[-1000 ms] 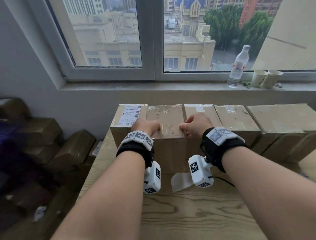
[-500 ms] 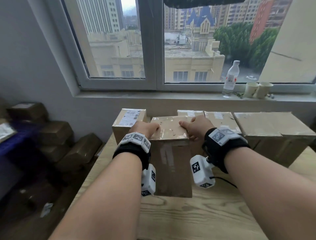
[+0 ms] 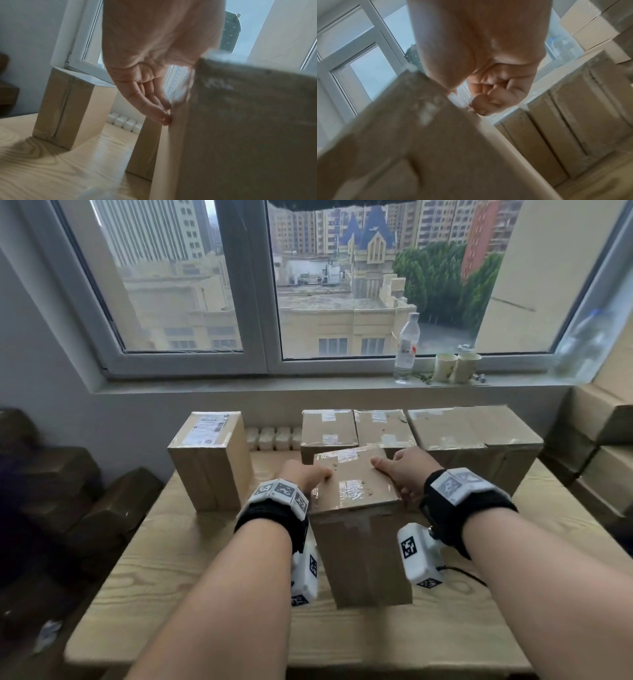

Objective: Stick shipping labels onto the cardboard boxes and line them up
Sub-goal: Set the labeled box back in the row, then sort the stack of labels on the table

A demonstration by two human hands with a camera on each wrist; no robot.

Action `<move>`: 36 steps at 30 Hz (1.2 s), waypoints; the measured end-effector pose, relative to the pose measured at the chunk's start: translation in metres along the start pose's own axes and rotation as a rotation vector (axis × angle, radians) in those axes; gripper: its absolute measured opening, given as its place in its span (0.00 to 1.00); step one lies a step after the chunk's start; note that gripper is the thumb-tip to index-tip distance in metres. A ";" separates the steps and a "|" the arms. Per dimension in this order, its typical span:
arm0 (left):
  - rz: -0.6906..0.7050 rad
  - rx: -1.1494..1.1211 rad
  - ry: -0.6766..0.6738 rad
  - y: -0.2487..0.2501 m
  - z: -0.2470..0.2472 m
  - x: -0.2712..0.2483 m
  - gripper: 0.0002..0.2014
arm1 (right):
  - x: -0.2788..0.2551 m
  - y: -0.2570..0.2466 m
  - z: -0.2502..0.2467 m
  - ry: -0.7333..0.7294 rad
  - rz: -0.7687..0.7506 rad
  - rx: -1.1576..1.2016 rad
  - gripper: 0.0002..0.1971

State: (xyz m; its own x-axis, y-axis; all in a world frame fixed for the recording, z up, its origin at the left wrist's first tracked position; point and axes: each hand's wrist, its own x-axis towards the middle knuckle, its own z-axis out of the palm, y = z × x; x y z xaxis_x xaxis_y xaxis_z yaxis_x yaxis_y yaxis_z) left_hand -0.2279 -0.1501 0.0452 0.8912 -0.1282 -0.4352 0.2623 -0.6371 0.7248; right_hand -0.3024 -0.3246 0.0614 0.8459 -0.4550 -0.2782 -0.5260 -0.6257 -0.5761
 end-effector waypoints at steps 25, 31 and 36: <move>0.322 0.177 0.220 0.043 0.115 0.000 0.10 | 0.029 0.137 -0.009 0.021 0.231 0.213 0.21; 0.385 0.134 -0.068 0.075 0.199 -0.017 0.06 | 0.033 0.208 -0.030 0.061 0.340 0.318 0.18; 0.284 0.110 -0.230 0.083 0.264 -0.020 0.10 | 0.021 0.260 -0.044 0.153 0.394 0.204 0.12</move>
State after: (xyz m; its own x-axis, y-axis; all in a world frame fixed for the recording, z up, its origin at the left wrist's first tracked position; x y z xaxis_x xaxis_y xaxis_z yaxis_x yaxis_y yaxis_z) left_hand -0.3214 -0.4008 -0.0267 0.8130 -0.4709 -0.3426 -0.0356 -0.6274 0.7779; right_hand -0.4253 -0.5250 -0.0609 0.5543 -0.7308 -0.3983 -0.7636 -0.2563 -0.5926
